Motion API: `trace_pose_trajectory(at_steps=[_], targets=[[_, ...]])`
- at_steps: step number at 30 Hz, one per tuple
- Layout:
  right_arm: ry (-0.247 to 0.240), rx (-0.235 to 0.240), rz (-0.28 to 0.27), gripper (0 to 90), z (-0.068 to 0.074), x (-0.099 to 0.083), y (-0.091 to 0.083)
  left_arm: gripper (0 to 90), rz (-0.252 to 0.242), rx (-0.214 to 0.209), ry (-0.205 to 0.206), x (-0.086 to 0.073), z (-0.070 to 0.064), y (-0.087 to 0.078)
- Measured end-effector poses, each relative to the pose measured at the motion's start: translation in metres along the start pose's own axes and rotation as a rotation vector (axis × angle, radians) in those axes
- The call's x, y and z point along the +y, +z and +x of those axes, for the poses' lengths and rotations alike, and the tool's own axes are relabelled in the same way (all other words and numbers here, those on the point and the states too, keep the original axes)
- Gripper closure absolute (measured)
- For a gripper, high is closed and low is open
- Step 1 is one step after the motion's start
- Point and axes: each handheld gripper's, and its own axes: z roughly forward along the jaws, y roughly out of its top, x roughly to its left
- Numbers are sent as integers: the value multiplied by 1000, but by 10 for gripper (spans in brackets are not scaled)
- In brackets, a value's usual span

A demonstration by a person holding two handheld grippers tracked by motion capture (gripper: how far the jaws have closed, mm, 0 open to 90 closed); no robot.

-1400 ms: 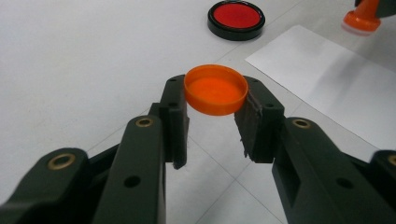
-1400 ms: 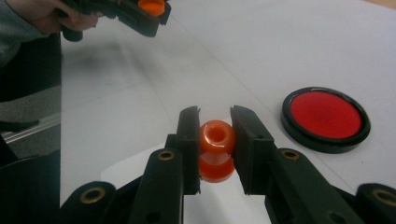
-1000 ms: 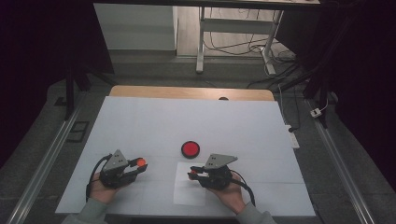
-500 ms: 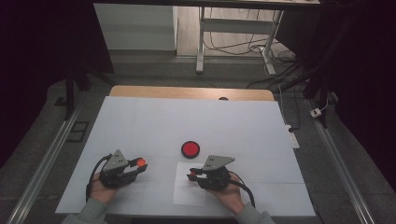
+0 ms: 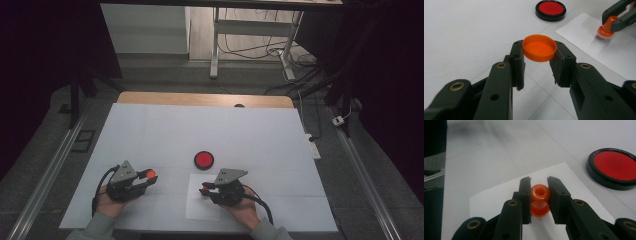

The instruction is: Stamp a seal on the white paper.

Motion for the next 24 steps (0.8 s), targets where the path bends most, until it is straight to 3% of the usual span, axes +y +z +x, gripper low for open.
trace_pose_trajectory(at_steps=[24], targets=[[-17,-20,-7,726,1,-8,5,647,5,0,3,0,-1,1]])
